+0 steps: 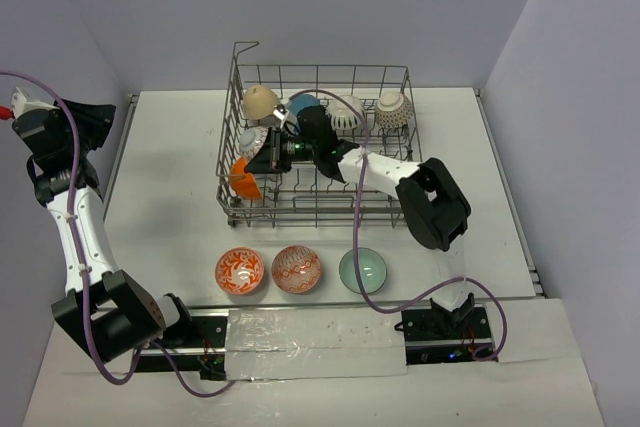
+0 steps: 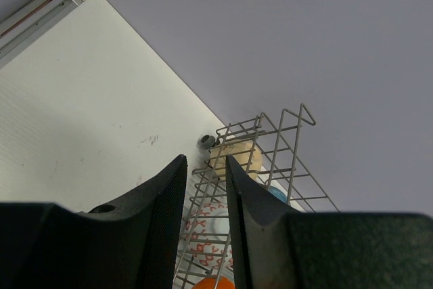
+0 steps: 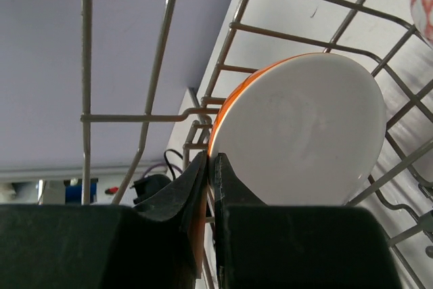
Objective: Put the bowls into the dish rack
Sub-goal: Turn the bowl upside down over the dish rack.
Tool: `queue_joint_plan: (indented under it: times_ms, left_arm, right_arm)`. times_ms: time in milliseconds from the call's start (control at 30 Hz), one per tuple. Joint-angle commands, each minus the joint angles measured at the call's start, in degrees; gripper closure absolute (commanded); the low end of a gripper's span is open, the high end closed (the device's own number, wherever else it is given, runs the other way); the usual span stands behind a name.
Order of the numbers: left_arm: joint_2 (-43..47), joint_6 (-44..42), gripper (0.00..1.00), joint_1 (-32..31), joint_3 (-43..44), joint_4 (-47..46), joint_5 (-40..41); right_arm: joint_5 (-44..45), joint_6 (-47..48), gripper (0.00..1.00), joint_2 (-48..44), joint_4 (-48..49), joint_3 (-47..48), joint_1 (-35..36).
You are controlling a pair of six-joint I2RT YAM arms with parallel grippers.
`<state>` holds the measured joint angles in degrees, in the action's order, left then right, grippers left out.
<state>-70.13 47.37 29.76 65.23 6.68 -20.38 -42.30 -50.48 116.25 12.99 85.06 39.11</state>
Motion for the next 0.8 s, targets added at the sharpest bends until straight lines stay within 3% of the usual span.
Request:
queue_joint_plan:
  times_ms: [0,200,367,667,767]
  left_arm:
    - [0.17,0.26,0.65,-0.14,-0.11,-2.46,-1.33]
    - [0.08,0.44,0.65,-0.23,-0.19,-2.63,-1.68]
    - [0.17,0.61,0.66,-0.14,-0.28,-2.72,-1.85]
    - [0.17,0.79,0.65,-0.23,-0.37,-2.9,-2.03]
    - [0.08,0.79,0.66,-0.49,-0.37,-2.9,-2.12]
  right_arm:
    - [5.21,-4.45,1.0,-4.8,9.93,-2.79,0.26]
    - [8.81,-9.28,1.0,-6.47,17.49,-8.41,0.53]
    - [11.28,-8.24,1.0,-8.84,17.42,-11.13,0.53]
    - [15.14,0.28,1.0,-13.15,7.06,-10.79,0.53]
    - [16.37,5.55,0.98,-13.85,-0.66,-9.03,0.53]
